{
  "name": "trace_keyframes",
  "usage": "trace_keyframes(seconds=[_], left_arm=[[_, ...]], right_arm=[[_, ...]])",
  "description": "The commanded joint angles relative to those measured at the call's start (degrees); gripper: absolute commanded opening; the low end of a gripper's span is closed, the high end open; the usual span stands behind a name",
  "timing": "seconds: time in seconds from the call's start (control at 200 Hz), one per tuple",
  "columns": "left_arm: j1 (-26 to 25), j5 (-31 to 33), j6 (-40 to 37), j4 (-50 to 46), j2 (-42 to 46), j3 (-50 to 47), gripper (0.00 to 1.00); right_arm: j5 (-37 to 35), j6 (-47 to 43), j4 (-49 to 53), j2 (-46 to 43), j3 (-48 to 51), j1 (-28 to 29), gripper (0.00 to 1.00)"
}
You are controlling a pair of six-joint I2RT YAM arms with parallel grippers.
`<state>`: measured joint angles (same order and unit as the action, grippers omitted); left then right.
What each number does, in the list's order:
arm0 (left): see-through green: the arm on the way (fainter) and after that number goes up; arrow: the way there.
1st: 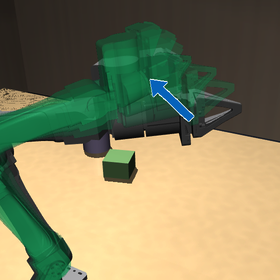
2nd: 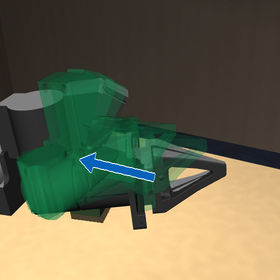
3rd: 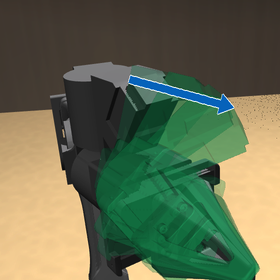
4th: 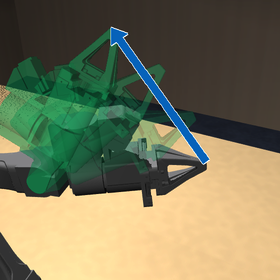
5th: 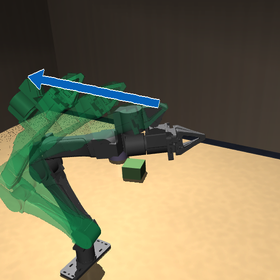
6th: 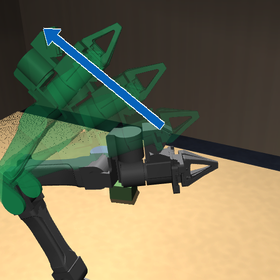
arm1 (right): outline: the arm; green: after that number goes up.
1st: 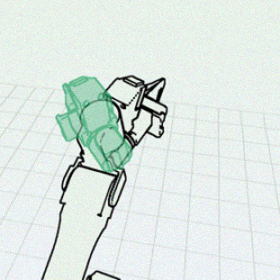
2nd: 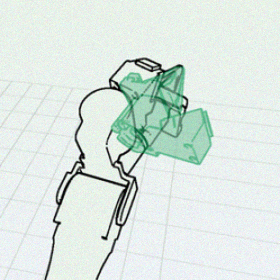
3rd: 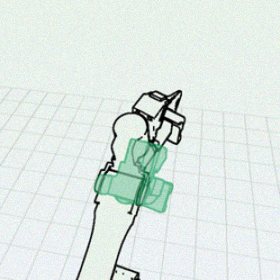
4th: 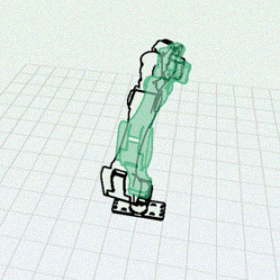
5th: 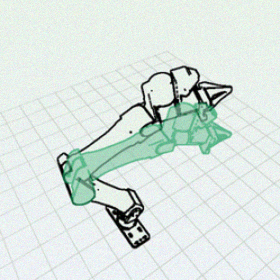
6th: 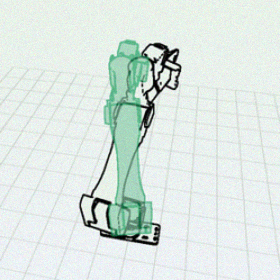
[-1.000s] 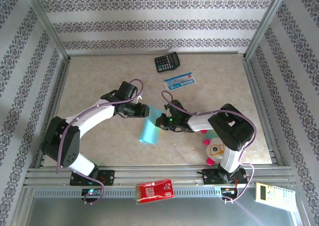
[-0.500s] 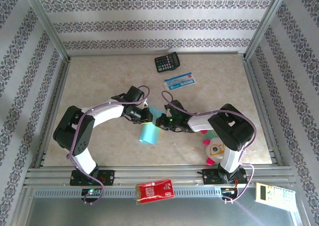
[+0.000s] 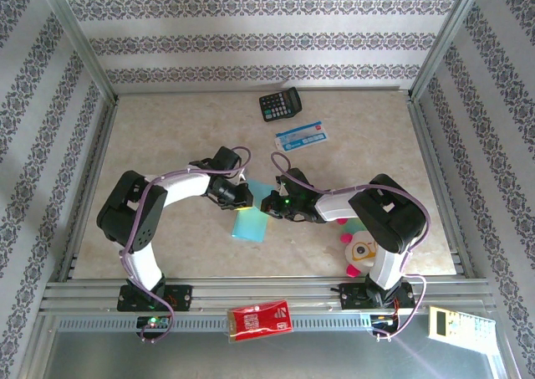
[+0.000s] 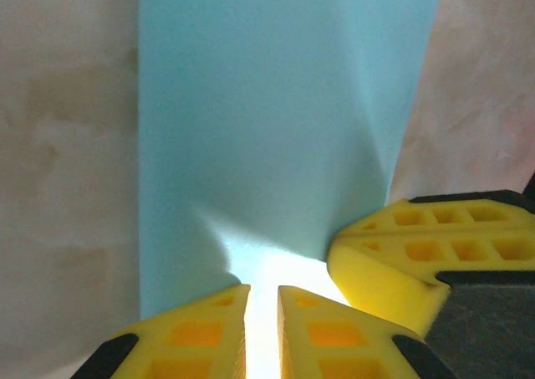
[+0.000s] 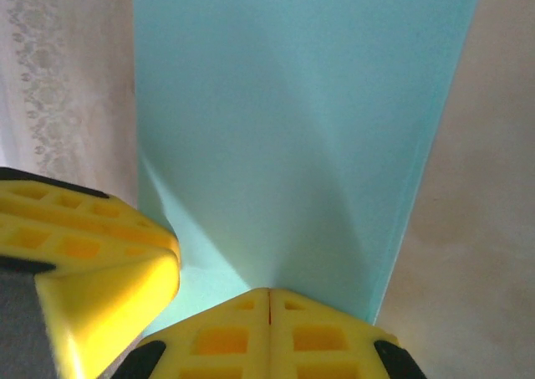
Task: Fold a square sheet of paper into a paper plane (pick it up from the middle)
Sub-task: First fold the square sheet of paper in half at the center of the table.
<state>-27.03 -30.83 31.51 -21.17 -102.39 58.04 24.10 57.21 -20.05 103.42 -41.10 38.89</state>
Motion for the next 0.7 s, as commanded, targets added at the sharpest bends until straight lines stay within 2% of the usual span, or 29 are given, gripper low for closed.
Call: trace_keyframes(seconds=[0.0,0.44,0.694], left_arm=[[1.3,1.2,-2.0,0.0,-1.3,0.0,0.17],[3.4,3.4,-3.8,-0.1,-2.7,-2.4,0.18],[2.2,-5.6,1.2,5.6,4.8,-4.2,0.21]], right_arm=[[-6.2,-0.5,10.2,5.5,3.5,0.5,0.0],[-6.2,-0.6,10.5,5.6,3.5,0.5,0.0],[-6.6,-0.6,10.9,5.4,3.6,0.5,0.0]])
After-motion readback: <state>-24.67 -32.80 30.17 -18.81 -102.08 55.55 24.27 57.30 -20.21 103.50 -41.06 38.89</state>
